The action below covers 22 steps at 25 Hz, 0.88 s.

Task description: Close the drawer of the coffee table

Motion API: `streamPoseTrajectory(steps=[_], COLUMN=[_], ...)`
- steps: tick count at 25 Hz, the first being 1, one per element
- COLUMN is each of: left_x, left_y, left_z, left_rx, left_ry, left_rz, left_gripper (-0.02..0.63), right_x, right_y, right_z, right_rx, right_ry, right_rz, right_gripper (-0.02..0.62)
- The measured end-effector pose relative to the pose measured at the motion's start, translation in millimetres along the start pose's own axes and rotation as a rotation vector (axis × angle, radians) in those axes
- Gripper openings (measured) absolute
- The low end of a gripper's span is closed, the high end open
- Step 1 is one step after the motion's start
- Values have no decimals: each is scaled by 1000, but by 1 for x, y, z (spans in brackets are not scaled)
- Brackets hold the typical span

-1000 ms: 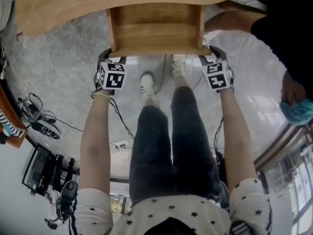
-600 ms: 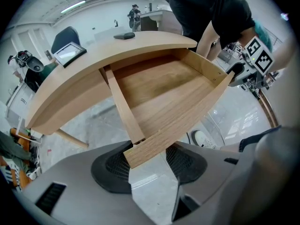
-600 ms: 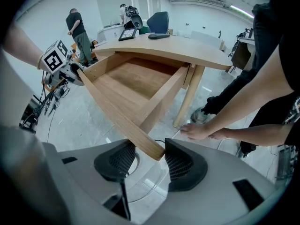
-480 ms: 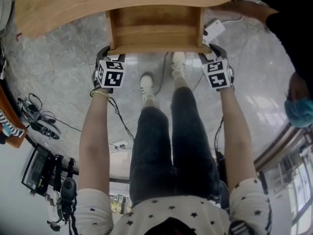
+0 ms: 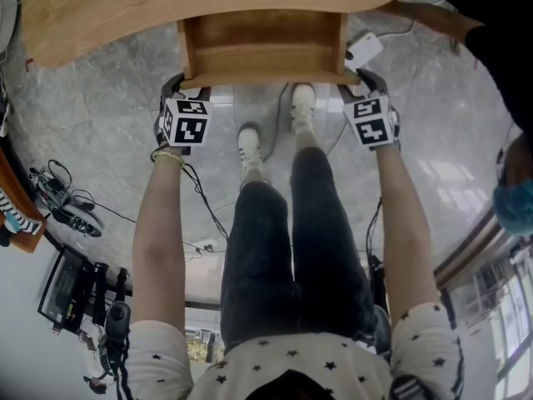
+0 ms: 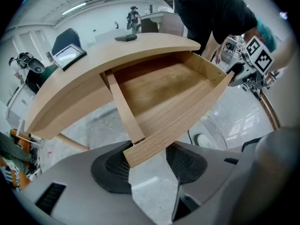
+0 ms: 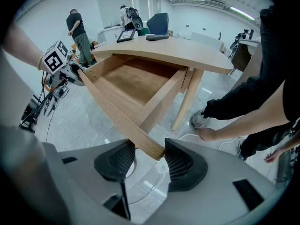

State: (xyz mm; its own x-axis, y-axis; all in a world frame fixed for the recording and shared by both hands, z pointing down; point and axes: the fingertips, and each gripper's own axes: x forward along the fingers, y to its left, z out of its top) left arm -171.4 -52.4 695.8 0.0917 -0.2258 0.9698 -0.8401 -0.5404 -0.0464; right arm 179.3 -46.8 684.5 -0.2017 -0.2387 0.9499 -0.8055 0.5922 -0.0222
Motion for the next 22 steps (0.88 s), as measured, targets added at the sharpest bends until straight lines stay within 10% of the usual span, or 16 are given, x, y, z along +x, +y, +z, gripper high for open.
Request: streamPoseTrajectory(steps=[22], left_x=[4], left_y=[18], left_z=[40], left_rx=[-6], left_ry=[-32], left_rz=[15], left_gripper=[229], right_x=[-1], right_y=[-30], right_z=[33], right_rx=[-6], right_ry=[-28], right_rz=[-14], right_gripper=[201])
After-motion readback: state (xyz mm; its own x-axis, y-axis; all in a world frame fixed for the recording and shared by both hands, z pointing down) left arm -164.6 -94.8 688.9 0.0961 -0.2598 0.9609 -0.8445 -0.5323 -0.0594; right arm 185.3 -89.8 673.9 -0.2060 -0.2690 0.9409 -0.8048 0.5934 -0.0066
